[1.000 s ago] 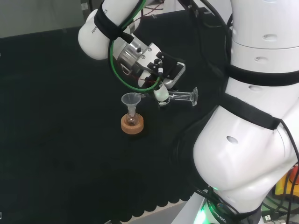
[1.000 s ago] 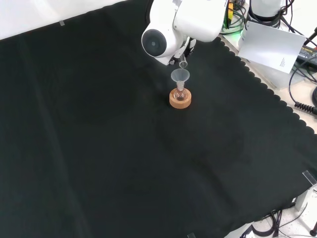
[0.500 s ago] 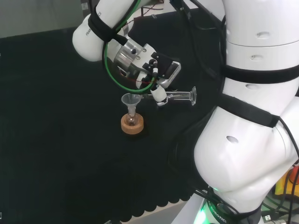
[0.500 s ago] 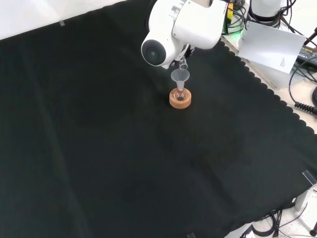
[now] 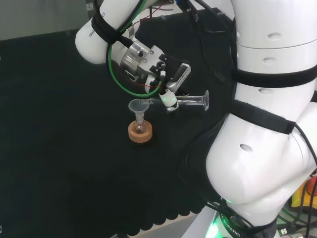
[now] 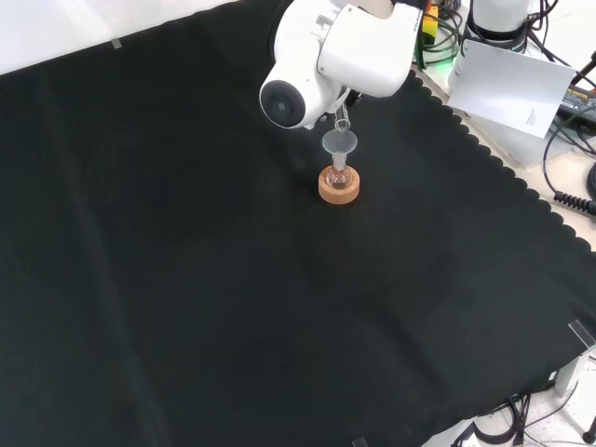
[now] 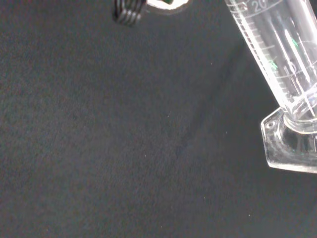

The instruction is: Pour the water from the graduated cylinder into the round-bottom flask.

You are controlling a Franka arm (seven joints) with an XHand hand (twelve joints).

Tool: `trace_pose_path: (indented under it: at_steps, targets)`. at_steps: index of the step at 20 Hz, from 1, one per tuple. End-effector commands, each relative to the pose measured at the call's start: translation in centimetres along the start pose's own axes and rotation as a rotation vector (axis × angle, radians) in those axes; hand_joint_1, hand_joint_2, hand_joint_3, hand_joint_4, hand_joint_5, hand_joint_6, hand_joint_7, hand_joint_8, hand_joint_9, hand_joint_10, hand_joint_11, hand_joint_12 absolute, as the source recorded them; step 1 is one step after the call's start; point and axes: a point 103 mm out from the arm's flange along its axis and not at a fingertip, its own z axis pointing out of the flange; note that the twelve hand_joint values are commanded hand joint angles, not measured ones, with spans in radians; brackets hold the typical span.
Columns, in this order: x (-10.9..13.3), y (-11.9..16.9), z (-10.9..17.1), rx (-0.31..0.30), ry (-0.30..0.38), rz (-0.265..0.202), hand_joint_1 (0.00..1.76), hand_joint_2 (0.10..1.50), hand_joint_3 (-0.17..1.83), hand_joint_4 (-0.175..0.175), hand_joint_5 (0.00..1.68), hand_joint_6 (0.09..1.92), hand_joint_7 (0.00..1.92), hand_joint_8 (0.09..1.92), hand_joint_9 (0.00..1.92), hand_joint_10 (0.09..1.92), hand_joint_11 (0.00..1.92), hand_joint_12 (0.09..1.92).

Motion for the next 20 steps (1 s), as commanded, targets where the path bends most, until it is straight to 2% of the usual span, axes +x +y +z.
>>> trace_pose_path:
  at_steps: [1,6,11,20]
  targets:
    - [0.10,0.05,0.04,0.037,-0.003,0.007,1.14,0.90,0.50,-0.175,0.95,1.16,1.35,0.16,1.47,0.09,1.31,0.68]
    - [0.04,0.02,0.03,0.053,-0.009,0.013,1.14,0.90,0.50,-0.175,0.95,1.16,1.35,0.15,1.47,0.09,1.31,0.68]
    - [0.12,-0.29,-0.24,0.036,-0.014,0.018,1.14,0.91,0.50,-0.175,0.95,1.15,1.35,0.15,1.47,0.09,1.31,0.68]
    - [0.27,-0.27,-0.53,0.070,-0.022,0.028,1.14,0.91,0.49,-0.175,0.95,1.15,1.35,0.16,1.47,0.09,1.31,0.68]
